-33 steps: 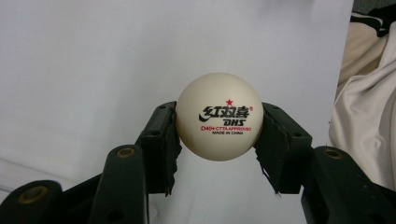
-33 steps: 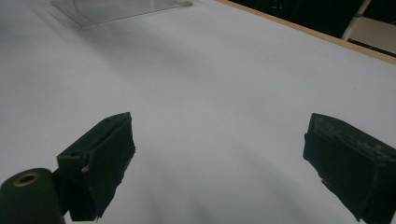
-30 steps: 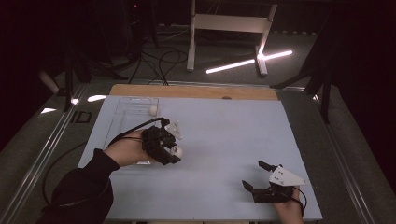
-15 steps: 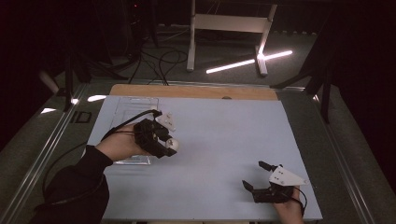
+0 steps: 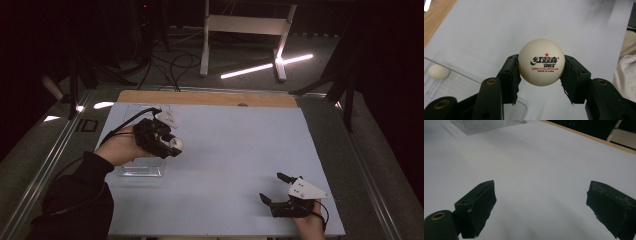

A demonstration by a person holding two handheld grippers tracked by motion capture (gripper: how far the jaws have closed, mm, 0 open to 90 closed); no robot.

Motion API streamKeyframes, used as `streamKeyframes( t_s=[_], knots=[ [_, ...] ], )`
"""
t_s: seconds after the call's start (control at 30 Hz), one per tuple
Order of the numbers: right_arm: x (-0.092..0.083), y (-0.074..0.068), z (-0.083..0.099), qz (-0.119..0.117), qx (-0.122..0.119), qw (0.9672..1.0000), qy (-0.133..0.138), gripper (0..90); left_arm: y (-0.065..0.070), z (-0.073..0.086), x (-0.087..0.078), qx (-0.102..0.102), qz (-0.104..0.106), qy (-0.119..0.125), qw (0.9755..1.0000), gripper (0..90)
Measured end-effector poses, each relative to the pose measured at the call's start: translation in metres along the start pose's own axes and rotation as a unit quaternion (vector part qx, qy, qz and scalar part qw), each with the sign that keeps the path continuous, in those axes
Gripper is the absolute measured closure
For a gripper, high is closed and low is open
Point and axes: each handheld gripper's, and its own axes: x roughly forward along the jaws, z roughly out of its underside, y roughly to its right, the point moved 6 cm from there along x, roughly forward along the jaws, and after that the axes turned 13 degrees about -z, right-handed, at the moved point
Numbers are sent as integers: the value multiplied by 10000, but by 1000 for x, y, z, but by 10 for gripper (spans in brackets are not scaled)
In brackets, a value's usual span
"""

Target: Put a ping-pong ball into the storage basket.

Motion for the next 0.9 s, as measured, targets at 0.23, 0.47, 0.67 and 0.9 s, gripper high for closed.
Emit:
streamKeyframes(
  t_s=[0.23,0.47,0.67,0.9],
  knots=[
    [0,0,0,2,9,10000,-8,86,-10,5,-2,-169,-74,6,9998,523],
    [0,0,0,2,15,10000,-13,86,-19,13,-3,-268,-193,-64,9994,523],
    [0,0,0,-6,20,10000,-11,86,-25,19,-6,-363,-254,-65,9990,523],
    [0,0,0,-2,17,10000,-21,86,-34,28,-9,-477,-319,-78,9983,523]
  ],
)
